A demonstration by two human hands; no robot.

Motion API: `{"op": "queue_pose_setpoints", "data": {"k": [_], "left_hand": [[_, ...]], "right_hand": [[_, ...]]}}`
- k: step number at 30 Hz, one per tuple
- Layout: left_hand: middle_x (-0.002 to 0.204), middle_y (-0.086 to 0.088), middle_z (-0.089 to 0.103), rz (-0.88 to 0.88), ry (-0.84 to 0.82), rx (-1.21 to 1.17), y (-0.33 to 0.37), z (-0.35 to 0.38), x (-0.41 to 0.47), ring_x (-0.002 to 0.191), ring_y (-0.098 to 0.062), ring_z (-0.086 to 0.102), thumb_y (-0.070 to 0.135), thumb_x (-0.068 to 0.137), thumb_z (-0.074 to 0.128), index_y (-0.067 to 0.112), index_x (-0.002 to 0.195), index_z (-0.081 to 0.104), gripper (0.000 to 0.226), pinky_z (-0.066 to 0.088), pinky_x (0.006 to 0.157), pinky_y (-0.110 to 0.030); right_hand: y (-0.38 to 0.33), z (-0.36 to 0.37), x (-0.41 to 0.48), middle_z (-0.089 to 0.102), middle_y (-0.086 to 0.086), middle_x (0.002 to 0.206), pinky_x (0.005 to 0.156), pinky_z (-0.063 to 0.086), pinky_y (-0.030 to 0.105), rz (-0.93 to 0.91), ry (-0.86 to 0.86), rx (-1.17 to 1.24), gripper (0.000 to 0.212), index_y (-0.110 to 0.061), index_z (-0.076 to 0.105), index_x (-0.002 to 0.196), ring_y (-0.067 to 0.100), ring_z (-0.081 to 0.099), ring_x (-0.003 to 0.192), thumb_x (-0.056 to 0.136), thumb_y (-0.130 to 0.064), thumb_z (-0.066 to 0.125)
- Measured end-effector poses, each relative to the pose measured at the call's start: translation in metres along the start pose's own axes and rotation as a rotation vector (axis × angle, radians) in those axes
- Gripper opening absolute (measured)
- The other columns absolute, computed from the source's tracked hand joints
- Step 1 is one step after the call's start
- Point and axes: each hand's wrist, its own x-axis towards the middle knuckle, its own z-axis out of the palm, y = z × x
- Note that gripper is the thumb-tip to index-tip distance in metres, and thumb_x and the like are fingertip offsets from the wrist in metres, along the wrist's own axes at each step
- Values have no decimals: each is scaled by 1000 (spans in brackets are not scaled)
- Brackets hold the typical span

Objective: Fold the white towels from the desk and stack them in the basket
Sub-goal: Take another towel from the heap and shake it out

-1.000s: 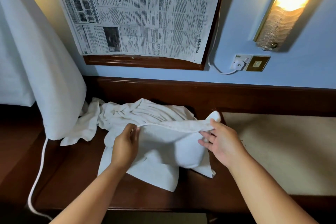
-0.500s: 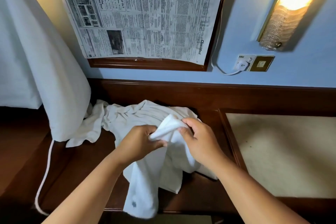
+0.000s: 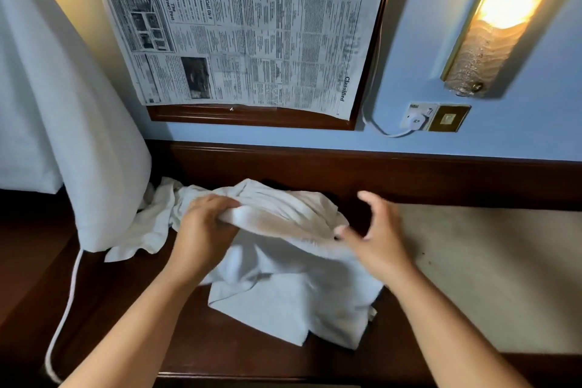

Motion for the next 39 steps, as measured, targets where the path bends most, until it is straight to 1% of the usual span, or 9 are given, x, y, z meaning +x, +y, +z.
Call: {"op": "queue_pose_setpoints", "data": {"k": [3,6,8,18,23,27,31,36,39], "left_hand": [[97,3,64,215,-21,-6,47,-1,21,93,-21,54,8,74,83,18,88,76,19,41,75,-27],[91,10,71,62,-50,-288,73,2,27,85,-11,65,6,79,82,20,85,74,17,48,71,-19],[84,4,75,-144,-102,-549,72,5,26,77,-12,69,13,86,79,17,88,74,7,52,65,-22],[86,-17,73,-322,-164,-697,47,21,7,75,-21,61,33,96,67,15,88,77,22,52,67,-53],[86,3,77,-164,-265,-621,65,15,10,81,-10,69,25,94,69,15,86,78,16,54,73,-34],[81,4,72,-50,-232,-541,63,22,2,71,-11,66,41,92,66,23,97,69,19,51,63,-31],[71,8,64,-24,-440,-389,24,40,-21,54,-11,52,58,84,72,32,92,60,29,39,52,-30],[62,4,52,-213,-534,77,-90,52,-77,60,-10,53,85,83,38,30,70,55,60,34,57,-28],[71,9,58,-373,-443,317,-136,35,-90,91,-21,66,58,97,50,30,75,53,36,37,75,-34]], "right_hand": [[-32,30,-26,29,-22,138,101,32,22,-233,-418,-97,81,-36,37,144,-1,31,127,77,-54,79],[-40,47,-28,61,-13,79,62,46,30,-216,-238,52,28,-20,58,87,4,56,70,90,-46,67],[-39,45,-22,48,-3,58,53,35,30,-155,-81,206,41,-13,46,69,8,45,54,99,-39,57],[-20,23,-18,62,9,80,68,45,38,-60,-191,350,35,-17,60,86,19,60,74,99,-49,53],[-29,30,-26,70,-8,101,78,54,37,-129,-242,316,31,-30,65,110,11,67,93,92,-55,61],[-31,29,-29,61,-6,74,60,42,29,-281,-75,247,20,-23,59,82,9,55,65,99,-34,59],[-33,27,-35,60,-18,80,63,38,13,-357,-28,280,14,-24,62,97,2,55,72,103,-27,50],[11,-20,4,66,4,111,95,50,42,29,410,533,33,-20,62,115,23,63,104,93,-41,49],[32,-68,18,62,3,98,87,49,42,114,672,413,24,-20,56,108,25,59,94,97,-38,44]]}}
